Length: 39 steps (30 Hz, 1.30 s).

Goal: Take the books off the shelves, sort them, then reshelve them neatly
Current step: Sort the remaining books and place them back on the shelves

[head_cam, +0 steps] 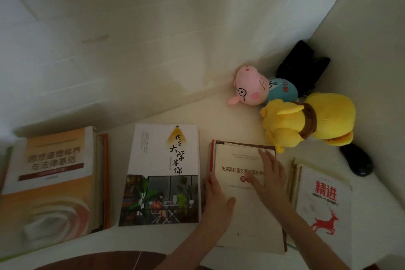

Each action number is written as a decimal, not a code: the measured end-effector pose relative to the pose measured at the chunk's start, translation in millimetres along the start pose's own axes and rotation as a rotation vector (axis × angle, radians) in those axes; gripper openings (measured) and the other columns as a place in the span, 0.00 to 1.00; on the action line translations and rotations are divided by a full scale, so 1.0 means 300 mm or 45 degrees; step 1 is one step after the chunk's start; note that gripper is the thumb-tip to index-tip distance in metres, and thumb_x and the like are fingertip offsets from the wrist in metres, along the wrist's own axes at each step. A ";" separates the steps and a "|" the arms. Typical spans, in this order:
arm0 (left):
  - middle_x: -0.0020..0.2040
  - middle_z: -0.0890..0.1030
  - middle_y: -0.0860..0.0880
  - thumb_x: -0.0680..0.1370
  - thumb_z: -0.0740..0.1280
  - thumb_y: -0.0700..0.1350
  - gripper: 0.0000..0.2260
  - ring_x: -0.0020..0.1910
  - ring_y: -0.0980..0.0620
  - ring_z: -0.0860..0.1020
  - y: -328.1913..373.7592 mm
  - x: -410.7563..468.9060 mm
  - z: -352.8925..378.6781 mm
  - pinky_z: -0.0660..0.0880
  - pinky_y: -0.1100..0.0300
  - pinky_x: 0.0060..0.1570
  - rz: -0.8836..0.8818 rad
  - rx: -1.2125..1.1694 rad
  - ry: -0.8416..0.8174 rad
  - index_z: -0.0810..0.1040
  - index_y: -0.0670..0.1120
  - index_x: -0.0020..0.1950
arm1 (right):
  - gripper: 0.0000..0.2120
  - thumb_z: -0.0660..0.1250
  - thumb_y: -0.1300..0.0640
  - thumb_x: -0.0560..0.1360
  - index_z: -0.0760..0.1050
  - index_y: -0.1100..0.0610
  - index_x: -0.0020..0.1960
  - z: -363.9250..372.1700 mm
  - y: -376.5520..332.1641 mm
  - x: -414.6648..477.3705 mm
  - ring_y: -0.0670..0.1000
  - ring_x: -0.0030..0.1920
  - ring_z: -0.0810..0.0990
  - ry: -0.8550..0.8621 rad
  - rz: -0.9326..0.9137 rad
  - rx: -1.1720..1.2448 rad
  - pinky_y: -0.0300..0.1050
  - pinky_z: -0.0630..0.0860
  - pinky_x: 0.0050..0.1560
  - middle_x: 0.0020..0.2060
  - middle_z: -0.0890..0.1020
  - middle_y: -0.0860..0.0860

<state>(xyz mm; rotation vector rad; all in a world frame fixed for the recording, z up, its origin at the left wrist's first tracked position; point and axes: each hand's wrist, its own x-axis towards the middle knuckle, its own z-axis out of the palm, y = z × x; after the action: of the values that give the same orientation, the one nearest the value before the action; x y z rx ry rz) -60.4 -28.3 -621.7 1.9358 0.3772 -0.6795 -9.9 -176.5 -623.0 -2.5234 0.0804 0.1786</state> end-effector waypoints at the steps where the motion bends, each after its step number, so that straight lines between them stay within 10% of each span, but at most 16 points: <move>1: 0.78 0.42 0.46 0.81 0.60 0.44 0.38 0.76 0.48 0.53 -0.008 -0.001 0.000 0.60 0.57 0.69 -0.009 0.003 -0.013 0.31 0.46 0.75 | 0.34 0.61 0.38 0.74 0.61 0.53 0.75 0.014 -0.024 0.041 0.56 0.73 0.56 -0.070 -0.076 -0.062 0.51 0.51 0.72 0.74 0.61 0.53; 15: 0.78 0.42 0.51 0.80 0.58 0.36 0.37 0.73 0.51 0.60 -0.039 -0.014 0.017 0.68 0.67 0.59 -0.019 0.077 0.029 0.31 0.46 0.75 | 0.23 0.70 0.46 0.73 0.69 0.51 0.65 0.072 -0.128 0.277 0.54 0.64 0.63 -0.423 -0.122 -0.272 0.44 0.56 0.63 0.61 0.69 0.50; 25: 0.78 0.45 0.49 0.81 0.57 0.39 0.35 0.73 0.51 0.61 -0.014 -0.030 -0.019 0.66 0.64 0.65 0.002 0.157 0.029 0.34 0.45 0.76 | 0.25 0.71 0.51 0.74 0.68 0.51 0.68 0.096 -0.133 0.220 0.53 0.68 0.60 -0.255 -0.134 -0.177 0.47 0.53 0.69 0.66 0.65 0.51; 32: 0.54 0.76 0.60 0.81 0.60 0.39 0.15 0.48 0.74 0.75 0.083 -0.127 -0.332 0.69 0.80 0.49 0.246 -0.334 0.250 0.72 0.46 0.67 | 0.12 0.63 0.56 0.79 0.71 0.47 0.62 0.139 -0.409 0.065 0.47 0.64 0.68 -0.319 -0.189 0.598 0.44 0.65 0.68 0.61 0.68 0.47; 39: 0.56 0.78 0.61 0.80 0.61 0.38 0.14 0.51 0.73 0.74 -0.069 -0.254 -0.655 0.69 0.80 0.47 0.290 -0.283 0.687 0.75 0.53 0.61 | 0.16 0.60 0.49 0.80 0.69 0.47 0.68 0.227 -0.652 -0.044 0.34 0.60 0.71 -0.737 -0.035 0.864 0.26 0.69 0.55 0.64 0.72 0.42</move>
<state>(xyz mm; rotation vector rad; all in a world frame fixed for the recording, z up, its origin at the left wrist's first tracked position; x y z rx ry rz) -74.0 159.4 -524.6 1.8879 0.5270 0.0436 -11.2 22.8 -565.3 -1.7227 -0.1104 0.7275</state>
